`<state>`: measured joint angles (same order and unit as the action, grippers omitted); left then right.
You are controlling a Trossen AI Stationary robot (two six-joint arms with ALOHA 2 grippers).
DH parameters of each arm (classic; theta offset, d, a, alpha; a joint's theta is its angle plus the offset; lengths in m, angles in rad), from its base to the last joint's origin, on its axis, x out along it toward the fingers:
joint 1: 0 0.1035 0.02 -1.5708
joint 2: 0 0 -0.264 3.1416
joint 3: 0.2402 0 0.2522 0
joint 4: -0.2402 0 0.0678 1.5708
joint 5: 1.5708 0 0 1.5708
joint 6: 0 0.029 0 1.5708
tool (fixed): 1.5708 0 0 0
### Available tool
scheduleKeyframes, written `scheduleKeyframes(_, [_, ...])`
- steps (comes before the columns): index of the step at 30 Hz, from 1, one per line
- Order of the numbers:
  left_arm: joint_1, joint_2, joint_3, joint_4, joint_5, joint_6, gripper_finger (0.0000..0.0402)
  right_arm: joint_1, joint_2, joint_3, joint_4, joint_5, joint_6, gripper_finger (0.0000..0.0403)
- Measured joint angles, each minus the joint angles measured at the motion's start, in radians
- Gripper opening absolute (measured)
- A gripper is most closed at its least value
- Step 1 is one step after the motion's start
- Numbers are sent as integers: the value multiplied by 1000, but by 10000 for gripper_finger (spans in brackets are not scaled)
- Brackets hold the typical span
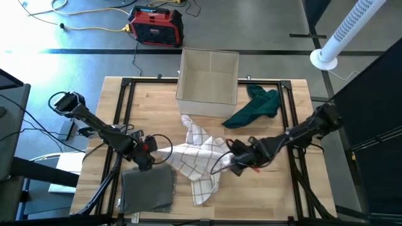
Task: Fold towel
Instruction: Fold the white checkered towel
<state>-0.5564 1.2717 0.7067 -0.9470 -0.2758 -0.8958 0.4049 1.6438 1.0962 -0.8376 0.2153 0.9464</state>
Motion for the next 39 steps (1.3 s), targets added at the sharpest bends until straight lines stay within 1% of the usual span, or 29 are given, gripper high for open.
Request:
scheduleKeyframes(6, [40,0,-71,183,3,47,2,-10,18,0,-3,-158,-174,79])
scheduleKeyframes(10, [75,0,-74,249,-6,94,2,-2,-3,17,-7,-301,-308,136])
scheduleKeyframes(11, [83,0,-74,261,-8,104,2,4,-7,21,-6,-319,-342,147])
scheduleKeyframes(13, [98,0,-74,281,-21,120,2,18,-12,25,-13,-323,-397,165])
scheduleKeyframes(15, [115,0,-74,296,-22,139,2,36,-15,29,-2,-295,-452,177])
scheduleKeyframes(18, [133,0,-74,311,-21,147,2,77,-9,30,16,-200,-546,186])
scheduleKeyframes(22, [151,0,-74,314,-19,149,2,148,-7,30,70,-79,-661,188])
scheduleKeyframes(26, [152,0,-74,320,-19,149,2,219,14,29,147,-52,-816,188])
scheduleKeyframes(30, [151,0,-74,320,-16,148,2,262,84,29,225,-14,-919,188])
scheduleKeyframes(36, [151,0,-74,321,8,148,2,288,215,29,241,111,-1065,188])
scheduleKeyframes(39, [151,0,-74,321,19,148,2,292,248,29,246,167,-1123,188])
